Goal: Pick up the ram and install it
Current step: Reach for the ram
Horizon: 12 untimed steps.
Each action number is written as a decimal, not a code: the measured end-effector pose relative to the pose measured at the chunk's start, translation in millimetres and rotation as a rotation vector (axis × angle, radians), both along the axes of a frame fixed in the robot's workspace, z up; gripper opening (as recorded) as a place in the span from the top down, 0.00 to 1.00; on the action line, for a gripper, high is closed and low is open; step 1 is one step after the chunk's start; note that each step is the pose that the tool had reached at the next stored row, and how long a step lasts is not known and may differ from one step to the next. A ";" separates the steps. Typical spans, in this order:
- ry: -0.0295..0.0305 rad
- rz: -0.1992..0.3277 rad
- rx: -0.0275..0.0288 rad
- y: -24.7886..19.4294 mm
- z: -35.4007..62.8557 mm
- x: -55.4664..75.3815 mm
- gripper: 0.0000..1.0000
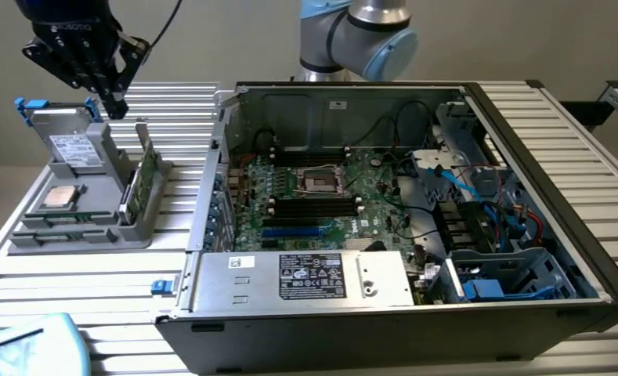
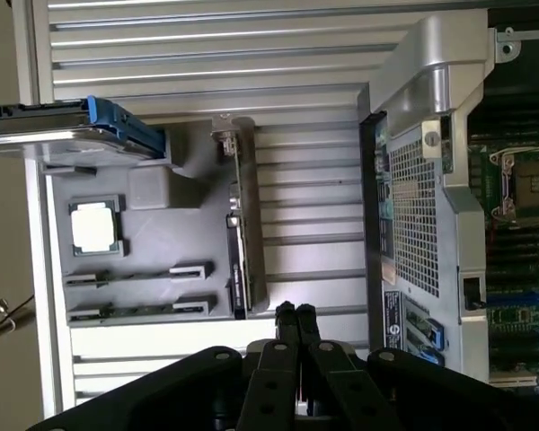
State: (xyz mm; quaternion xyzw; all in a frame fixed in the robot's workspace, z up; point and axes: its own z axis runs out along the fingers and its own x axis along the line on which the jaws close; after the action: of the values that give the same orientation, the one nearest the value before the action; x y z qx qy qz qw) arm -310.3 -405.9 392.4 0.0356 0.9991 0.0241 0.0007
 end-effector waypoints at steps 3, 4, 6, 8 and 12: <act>0.0098 0.000 0.0000 -0.2 -0.3 -10.8 0.90; 0.0131 0.000 -0.0001 -0.3 -0.4 -14.1 0.90; 0.0185 0.000 -0.0001 -0.7 -0.7 -20.8 0.90; 0.0217 0.000 -0.0001 -1.5 -1.0 -27.6 0.90; 0.0221 0.000 0.0003 -6.5 -1.5 -42.3 0.90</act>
State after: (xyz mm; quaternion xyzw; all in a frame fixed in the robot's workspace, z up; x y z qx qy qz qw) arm -352.7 -412.4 390.9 0.0359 0.9990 0.0239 -0.0103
